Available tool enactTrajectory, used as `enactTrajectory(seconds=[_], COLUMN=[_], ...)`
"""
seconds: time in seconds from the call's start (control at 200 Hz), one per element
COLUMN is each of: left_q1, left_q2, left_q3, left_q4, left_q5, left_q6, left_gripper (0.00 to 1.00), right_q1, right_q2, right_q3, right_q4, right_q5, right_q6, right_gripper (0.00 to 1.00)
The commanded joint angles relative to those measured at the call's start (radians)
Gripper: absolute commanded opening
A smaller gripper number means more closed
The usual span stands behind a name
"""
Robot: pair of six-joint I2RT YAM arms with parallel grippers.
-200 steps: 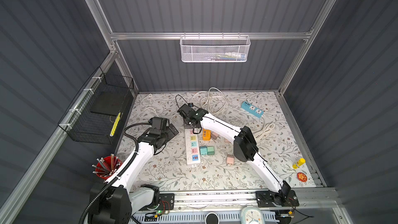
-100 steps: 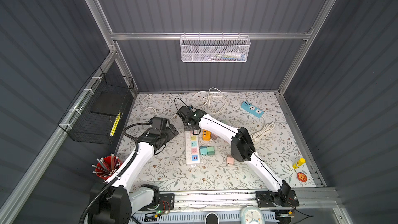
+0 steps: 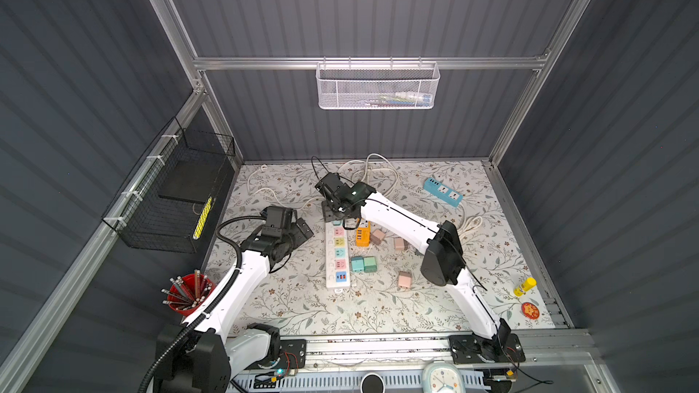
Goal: Insert plugs into power strip
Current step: Insert the plug into the socket, then press the plug into the socket.
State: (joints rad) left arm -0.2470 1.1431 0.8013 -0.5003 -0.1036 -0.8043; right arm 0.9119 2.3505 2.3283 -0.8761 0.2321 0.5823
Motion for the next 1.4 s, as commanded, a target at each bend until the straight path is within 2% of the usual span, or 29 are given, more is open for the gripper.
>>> enactTrajectory(seconds=[0.0, 0.415, 0.54, 0.81, 1.056, 1.136, 1.236, 1.396], left_q1=[0.008, 0.008, 0.008, 0.008, 0.008, 0.008, 0.006, -0.005], left_q2=[-0.010, 0.017, 0.015, 0.007, 0.021, 0.022, 0.026, 0.044], left_q3=[0.029, 0.035, 0.028, 0.016, 0.027, 0.042, 0.058, 0.071], left_q4=[-0.010, -0.001, -0.003, -0.004, -0.003, 0.004, 0.017, 0.041], left_q5=[0.014, 0.021, 0.018, 0.018, 0.026, 0.046, 0.067, 0.132], left_q6=[0.020, 0.024, 0.017, 0.005, 0.016, 0.033, 0.076, 0.169], left_gripper=[1.00, 1.00, 1.00, 1.00, 1.00, 1.00, 1.00, 1.00], right_q1=[-0.026, -0.085, -0.085, -0.085, -0.084, -0.084, -0.082, -0.081], right_q2=[-0.004, 0.080, 0.092, 0.039, -0.018, -0.052, -0.129, -0.359], right_q3=[-0.021, -0.016, -0.061, -0.213, -0.158, -0.133, -0.178, -0.484], right_q4=[0.024, 0.037, 0.049, 0.109, 0.097, 0.088, 0.100, 0.240], right_q5=[0.015, -0.034, -0.059, -0.056, -0.055, -0.065, -0.073, -0.075], right_q6=[-0.032, -0.060, -0.050, -0.029, -0.080, -0.093, -0.106, -0.115], right_gripper=[0.65, 0.64, 0.63, 0.62, 0.64, 0.64, 0.65, 0.65])
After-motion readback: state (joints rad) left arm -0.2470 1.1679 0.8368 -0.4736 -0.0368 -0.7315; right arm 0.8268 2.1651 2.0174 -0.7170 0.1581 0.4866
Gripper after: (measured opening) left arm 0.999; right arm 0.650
